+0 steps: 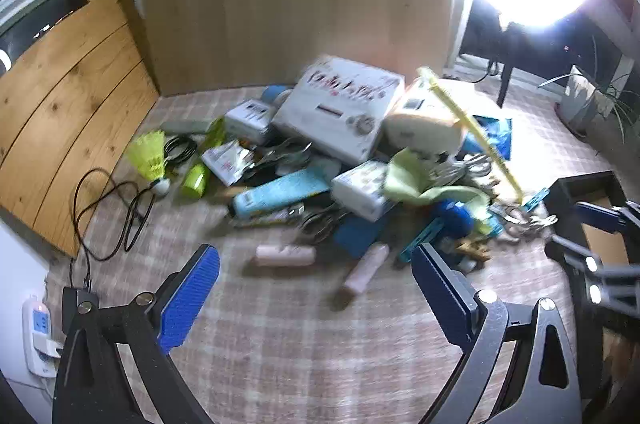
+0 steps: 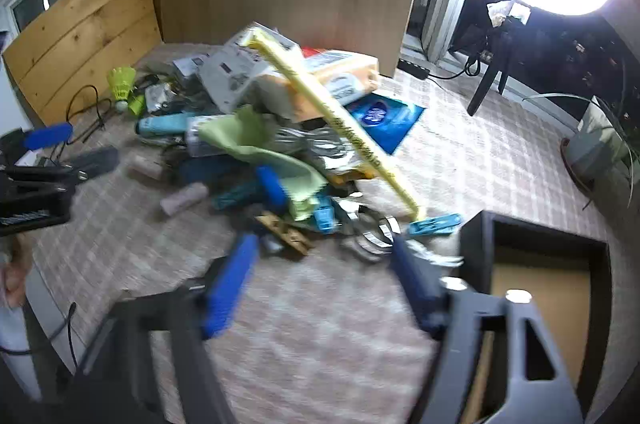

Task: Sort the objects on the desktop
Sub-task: 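Move the right gripper toward the orange-and-white packaged box in the pile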

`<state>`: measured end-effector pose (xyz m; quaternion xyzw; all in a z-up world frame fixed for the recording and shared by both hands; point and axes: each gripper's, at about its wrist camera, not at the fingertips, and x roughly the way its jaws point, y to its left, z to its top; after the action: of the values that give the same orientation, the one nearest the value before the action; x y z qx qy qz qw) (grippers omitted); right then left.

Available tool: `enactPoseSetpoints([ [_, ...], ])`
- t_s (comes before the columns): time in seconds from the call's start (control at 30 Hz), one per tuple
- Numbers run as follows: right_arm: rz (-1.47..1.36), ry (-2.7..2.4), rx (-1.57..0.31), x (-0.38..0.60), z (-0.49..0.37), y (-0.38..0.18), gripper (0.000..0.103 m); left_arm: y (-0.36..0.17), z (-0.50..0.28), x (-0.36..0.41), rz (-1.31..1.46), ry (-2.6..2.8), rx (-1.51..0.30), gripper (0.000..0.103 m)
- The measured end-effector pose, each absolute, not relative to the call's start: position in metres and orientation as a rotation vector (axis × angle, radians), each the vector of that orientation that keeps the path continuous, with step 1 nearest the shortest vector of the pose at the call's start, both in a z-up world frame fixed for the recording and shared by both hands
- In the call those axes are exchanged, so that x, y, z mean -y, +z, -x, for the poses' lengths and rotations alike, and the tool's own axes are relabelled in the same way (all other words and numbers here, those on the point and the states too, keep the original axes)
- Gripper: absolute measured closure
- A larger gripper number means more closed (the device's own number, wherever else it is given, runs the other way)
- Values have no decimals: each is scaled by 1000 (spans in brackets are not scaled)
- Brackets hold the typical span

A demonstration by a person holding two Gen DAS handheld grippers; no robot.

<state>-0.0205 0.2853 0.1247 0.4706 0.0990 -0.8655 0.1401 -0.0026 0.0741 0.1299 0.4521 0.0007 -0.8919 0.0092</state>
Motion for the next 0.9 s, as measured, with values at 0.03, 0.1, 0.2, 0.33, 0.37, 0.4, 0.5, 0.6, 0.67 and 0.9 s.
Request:
enactPoseSetpoints([
  [0.03,-1379,-2478,-280,-294,31,127,51,134,7,-80,-1418,-2796,-5,7],
  [0.1,-1407,-2475,-251,-311,46,130,52,138,13,-88,-1422,-2810,-11,7],
  [0.2,-1428,-2487,-227,-331,64,134,54,148,28,-104,-1411,-2845,-9,7],
  [0.33,-1437,-2489,-168,-354,89,143,54,159,51,-117,-1400,-2866,-2,8],
  [0.37,-1443,-2480,-139,-358,95,145,54,160,57,-117,-1405,-2864,-5,8],
  [0.4,-1452,-2462,-103,-360,100,146,54,161,62,-117,-1409,-2861,-5,8],
  [0.5,-1468,-2427,-22,-362,120,151,54,165,82,-111,-1414,-2847,-2,9],
  [0.6,-1465,-2422,-14,-351,141,154,54,168,103,-97,-1411,-2815,16,11],
  [0.67,-1463,-2393,25,-341,156,155,54,169,118,-84,-1432,-2789,-13,13],
  [0.9,-1542,-2314,180,-315,198,144,54,154,180,-67,-1595,-2760,-156,33],
])
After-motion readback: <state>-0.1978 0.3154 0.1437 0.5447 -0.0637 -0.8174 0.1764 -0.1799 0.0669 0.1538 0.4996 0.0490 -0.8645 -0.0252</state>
